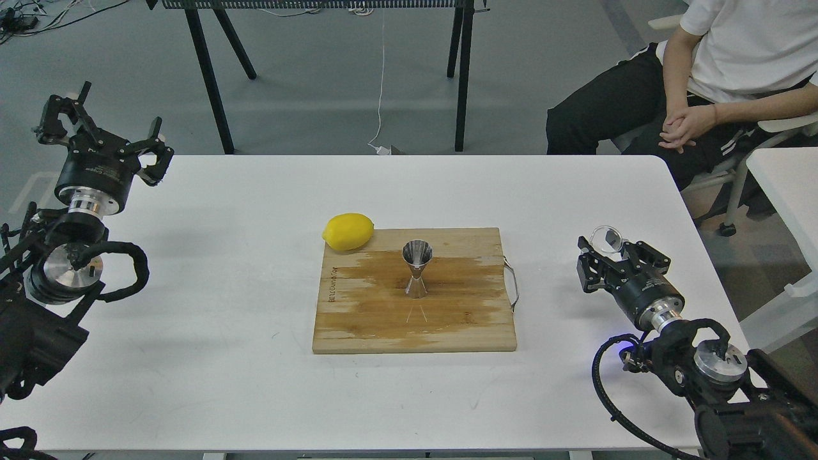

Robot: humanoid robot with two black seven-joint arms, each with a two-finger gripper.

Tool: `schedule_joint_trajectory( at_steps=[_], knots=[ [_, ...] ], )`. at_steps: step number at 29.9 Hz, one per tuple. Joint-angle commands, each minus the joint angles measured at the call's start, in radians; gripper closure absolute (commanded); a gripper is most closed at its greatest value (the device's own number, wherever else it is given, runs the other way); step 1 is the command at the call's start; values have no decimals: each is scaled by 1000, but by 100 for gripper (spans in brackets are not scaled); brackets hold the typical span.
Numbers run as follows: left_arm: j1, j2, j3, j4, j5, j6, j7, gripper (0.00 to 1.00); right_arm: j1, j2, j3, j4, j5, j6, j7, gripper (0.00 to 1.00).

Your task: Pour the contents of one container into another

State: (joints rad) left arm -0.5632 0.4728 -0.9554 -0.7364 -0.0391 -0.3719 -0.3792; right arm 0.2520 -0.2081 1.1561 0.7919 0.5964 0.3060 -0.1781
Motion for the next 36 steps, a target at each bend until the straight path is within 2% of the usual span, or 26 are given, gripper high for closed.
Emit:
schedule_joint_trajectory(
  at_steps=[1, 16, 21, 28, 30, 33, 36],
  knots=[
    [-1, 0, 1, 0, 1, -1, 0, 0, 0, 19, 8, -37, 2, 5, -1, 63],
    [-3, -3, 3, 0, 1, 2, -1, 0, 12, 38, 10, -115, -1, -61, 12, 58],
    [-3, -3, 1, 0, 1, 2, -1, 0, 15, 41, 17, -114, -1, -100, 14, 47],
    [-3, -3, 3, 0, 1, 1, -1, 0, 15, 41, 28, -112, -3, -113, 17, 42],
    [-3, -3, 3, 0, 1, 1, -1, 0, 15, 41, 28, -112, -3, -113, 19, 36],
    [-1, -3, 3, 0, 1, 1, -3, 0, 15, 41, 28, -112, -3, -113, 19, 33],
    [-1, -3, 1, 0, 1, 1, -3, 0, 15, 41, 28, -112, -3, -114, 19, 21]
  ],
)
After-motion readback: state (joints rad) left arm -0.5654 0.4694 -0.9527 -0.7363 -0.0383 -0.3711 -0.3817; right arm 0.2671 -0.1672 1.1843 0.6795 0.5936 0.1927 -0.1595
